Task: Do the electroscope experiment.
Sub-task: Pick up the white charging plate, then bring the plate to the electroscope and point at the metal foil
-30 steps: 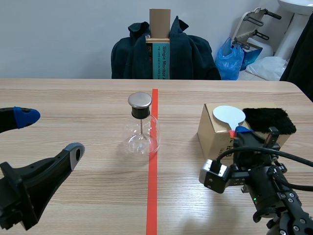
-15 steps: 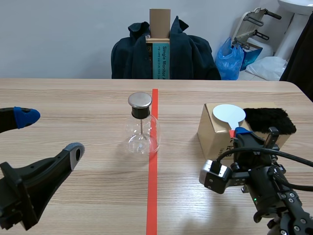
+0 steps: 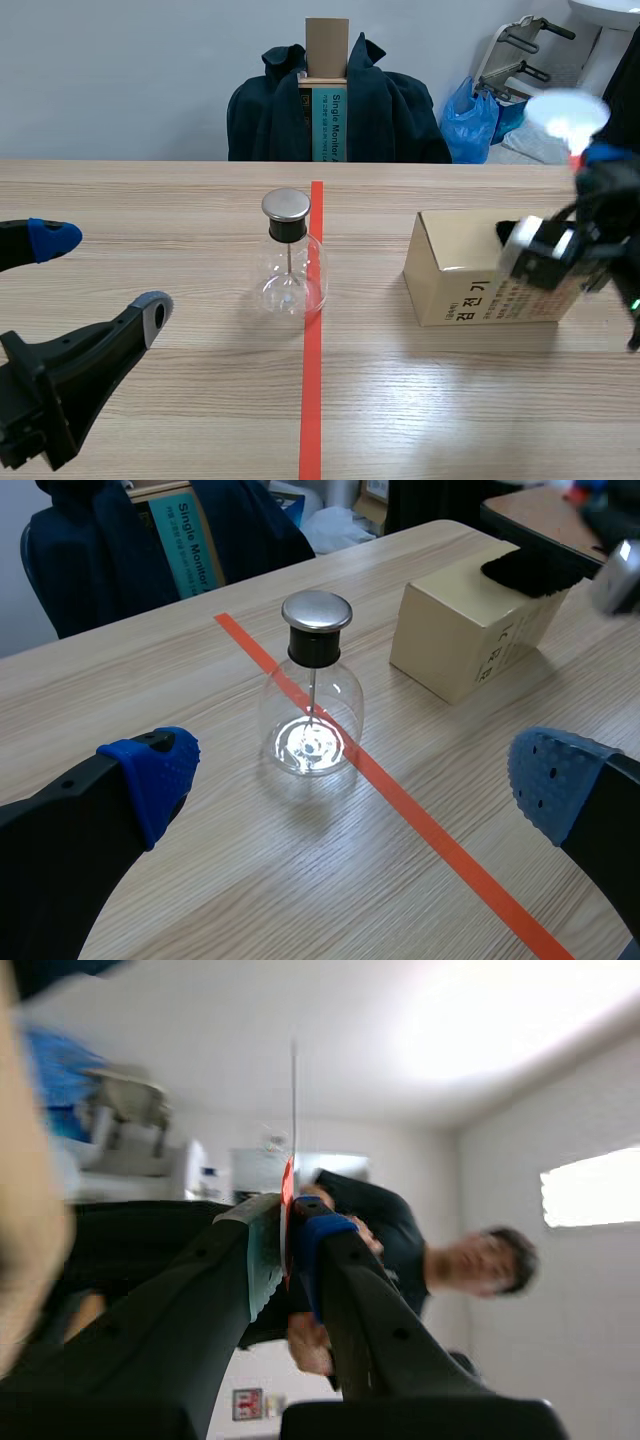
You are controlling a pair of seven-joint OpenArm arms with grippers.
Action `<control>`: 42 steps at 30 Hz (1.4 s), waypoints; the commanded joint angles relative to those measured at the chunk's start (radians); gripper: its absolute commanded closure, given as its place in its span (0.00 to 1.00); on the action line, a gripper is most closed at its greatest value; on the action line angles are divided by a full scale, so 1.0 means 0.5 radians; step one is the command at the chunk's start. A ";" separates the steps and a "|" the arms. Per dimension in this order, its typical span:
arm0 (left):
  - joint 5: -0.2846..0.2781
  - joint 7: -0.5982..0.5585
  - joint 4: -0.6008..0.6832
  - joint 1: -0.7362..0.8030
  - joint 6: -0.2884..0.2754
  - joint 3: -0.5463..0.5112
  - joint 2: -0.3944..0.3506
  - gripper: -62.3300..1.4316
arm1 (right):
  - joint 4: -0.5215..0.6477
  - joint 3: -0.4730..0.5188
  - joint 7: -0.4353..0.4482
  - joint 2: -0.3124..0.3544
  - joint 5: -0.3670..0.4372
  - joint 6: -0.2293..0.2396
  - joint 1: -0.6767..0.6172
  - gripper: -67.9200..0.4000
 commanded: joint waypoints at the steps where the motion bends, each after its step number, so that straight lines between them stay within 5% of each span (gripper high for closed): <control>1: -0.011 -0.027 0.044 0.010 -0.002 -0.002 -0.005 0.00 | 0.193 0.123 -0.014 0.079 0.057 -0.128 0.034 0.98; 9: 0.100 0.066 0.043 0.009 -0.002 -0.002 -0.030 0.00 | 0.802 0.681 -0.013 0.191 0.298 -0.128 0.035 0.98; 17: 0.075 0.077 -0.246 -0.297 -0.066 0.140 -0.266 0.90 | 1.225 1.072 0.137 0.191 0.594 -0.128 0.035 0.98; 18: 0.079 0.076 -0.332 -0.396 -0.082 0.179 -0.268 0.95 | 1.263 1.109 0.149 0.191 0.625 -0.128 0.035 0.98; 27: 0.095 -0.288 -1.286 -1.317 -0.171 0.645 -0.196 0.93 | 1.429 1.296 0.275 0.185 0.819 -0.128 0.035 0.98; 32: 0.290 -0.486 -1.686 -1.654 -0.259 0.874 -0.055 0.93 | 1.429 1.308 0.353 0.169 0.905 -0.128 0.035 0.98; 42: 0.553 -0.664 -2.193 -2.012 -0.173 1.250 0.272 0.93 | 1.429 1.307 0.408 0.163 0.955 -0.128 0.035 0.98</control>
